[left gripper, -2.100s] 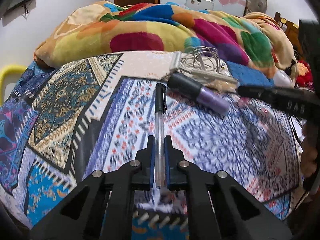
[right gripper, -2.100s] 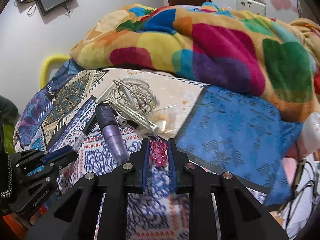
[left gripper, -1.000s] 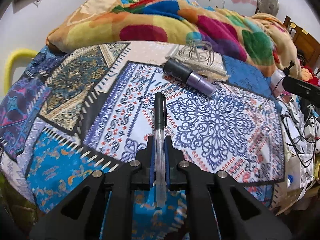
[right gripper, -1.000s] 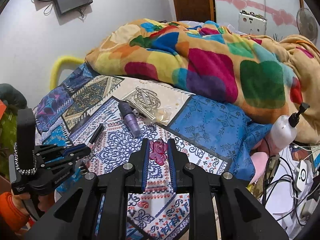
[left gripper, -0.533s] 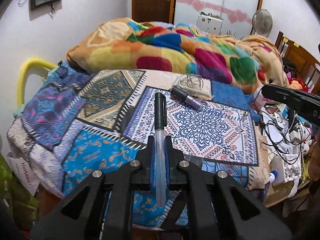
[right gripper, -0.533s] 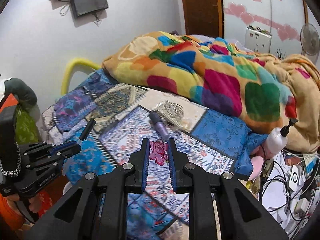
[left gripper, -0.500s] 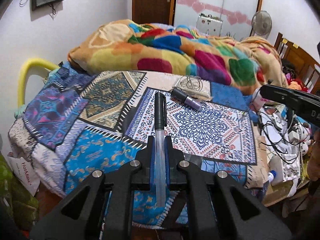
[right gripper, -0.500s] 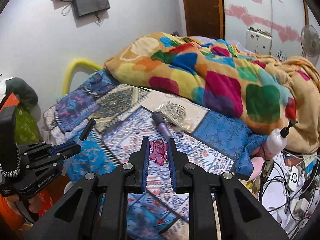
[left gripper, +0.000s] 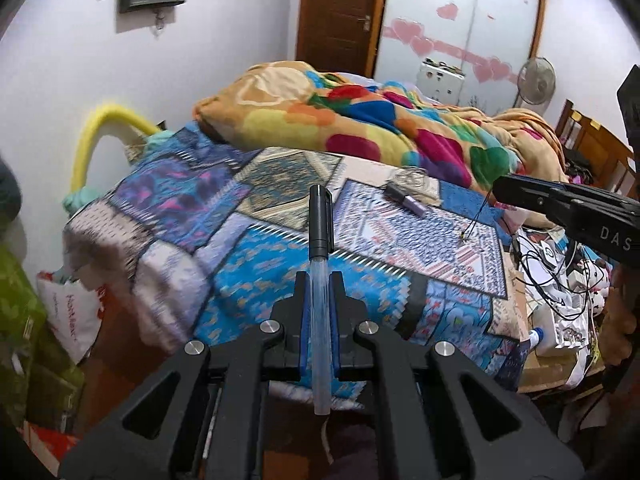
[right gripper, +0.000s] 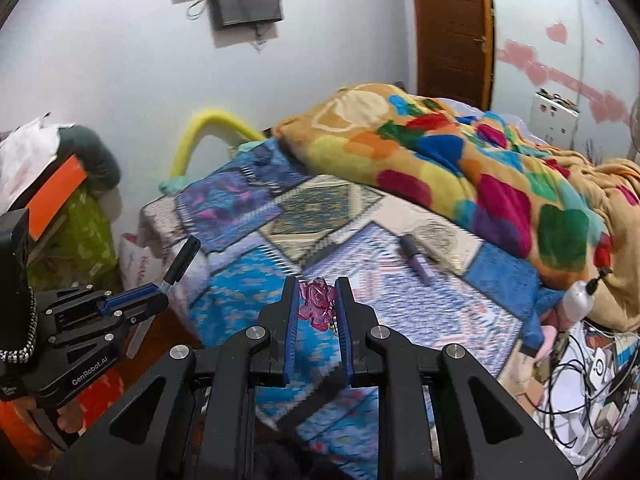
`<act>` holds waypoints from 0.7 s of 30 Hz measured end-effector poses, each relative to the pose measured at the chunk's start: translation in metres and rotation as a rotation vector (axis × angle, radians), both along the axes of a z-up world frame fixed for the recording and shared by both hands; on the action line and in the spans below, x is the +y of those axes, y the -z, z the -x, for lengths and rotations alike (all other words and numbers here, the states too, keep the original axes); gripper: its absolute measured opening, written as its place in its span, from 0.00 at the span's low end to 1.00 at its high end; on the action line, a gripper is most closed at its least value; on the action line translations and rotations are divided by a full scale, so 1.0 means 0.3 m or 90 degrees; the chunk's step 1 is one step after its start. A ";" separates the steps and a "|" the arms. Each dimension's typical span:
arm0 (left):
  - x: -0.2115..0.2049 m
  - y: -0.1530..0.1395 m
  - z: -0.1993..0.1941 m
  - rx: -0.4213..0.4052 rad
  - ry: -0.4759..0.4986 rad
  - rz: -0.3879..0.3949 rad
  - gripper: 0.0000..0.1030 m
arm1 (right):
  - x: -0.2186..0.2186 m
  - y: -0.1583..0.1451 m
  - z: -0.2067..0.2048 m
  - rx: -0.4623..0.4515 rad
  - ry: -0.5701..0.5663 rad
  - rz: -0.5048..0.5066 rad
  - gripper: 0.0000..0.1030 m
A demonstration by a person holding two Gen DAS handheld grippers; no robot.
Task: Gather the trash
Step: 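Carry the pen and pink beads with both tools over the white bin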
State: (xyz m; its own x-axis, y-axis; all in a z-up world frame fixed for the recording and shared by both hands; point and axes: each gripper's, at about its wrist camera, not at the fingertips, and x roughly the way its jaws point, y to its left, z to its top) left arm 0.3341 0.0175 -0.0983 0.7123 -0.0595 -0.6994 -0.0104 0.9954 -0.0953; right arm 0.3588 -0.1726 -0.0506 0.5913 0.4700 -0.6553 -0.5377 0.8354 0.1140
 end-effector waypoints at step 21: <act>0.490 0.222 0.346 0.073 -0.163 0.032 0.07 | 0.587 0.219 0.238 0.079 -0.204 0.060 0.16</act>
